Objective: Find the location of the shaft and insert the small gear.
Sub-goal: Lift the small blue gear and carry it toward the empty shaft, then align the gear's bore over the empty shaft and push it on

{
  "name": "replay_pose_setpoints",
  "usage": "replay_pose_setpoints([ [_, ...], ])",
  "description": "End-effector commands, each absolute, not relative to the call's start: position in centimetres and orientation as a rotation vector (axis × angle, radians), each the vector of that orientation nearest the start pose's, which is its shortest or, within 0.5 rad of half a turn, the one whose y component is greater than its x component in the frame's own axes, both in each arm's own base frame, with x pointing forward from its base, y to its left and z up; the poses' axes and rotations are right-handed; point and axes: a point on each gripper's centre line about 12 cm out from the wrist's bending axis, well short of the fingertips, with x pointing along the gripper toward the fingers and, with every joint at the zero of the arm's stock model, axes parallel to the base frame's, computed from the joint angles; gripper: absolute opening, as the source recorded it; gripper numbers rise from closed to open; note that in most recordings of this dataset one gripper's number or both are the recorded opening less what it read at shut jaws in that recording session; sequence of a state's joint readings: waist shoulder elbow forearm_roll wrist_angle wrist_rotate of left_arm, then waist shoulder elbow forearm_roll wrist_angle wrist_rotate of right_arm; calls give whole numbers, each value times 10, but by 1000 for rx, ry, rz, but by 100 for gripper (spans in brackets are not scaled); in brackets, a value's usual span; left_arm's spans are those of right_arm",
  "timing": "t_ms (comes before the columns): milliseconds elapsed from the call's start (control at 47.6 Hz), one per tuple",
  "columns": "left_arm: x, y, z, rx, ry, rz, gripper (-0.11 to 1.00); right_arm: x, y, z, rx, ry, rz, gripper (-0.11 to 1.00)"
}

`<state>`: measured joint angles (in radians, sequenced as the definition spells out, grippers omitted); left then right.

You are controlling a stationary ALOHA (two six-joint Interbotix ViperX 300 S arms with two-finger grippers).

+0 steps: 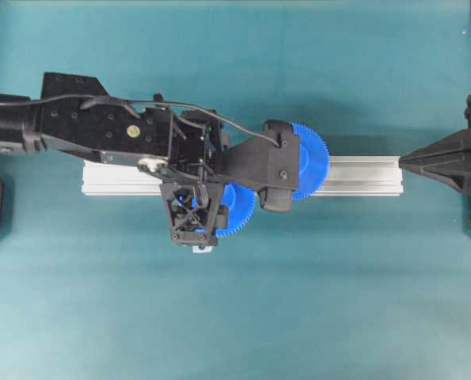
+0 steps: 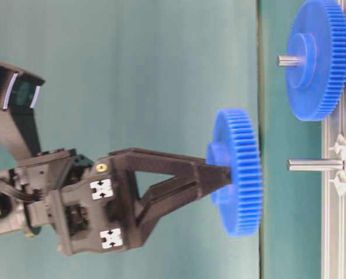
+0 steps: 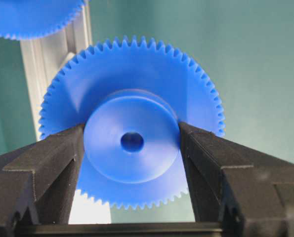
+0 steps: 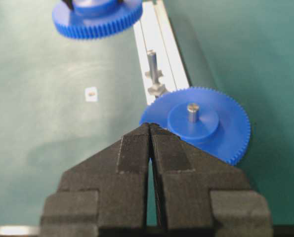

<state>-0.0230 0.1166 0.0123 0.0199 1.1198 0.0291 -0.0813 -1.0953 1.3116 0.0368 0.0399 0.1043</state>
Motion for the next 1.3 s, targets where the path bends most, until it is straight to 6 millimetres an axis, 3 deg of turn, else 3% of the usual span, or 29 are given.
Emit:
replay_pose_setpoints([
  [0, 427, -1, 296, 56, 1181, -16, 64, 169, -14, 227, 158, 239, -99, 0],
  [757, 429, 18, 294, 56, 1193, 6, 64, 169, -14, 227, 158, 236, -101, 0],
  [1282, 436, 23, 274, 105, 1240, -28, 64, 169, -14, 227, 160, 236, -101, 0],
])
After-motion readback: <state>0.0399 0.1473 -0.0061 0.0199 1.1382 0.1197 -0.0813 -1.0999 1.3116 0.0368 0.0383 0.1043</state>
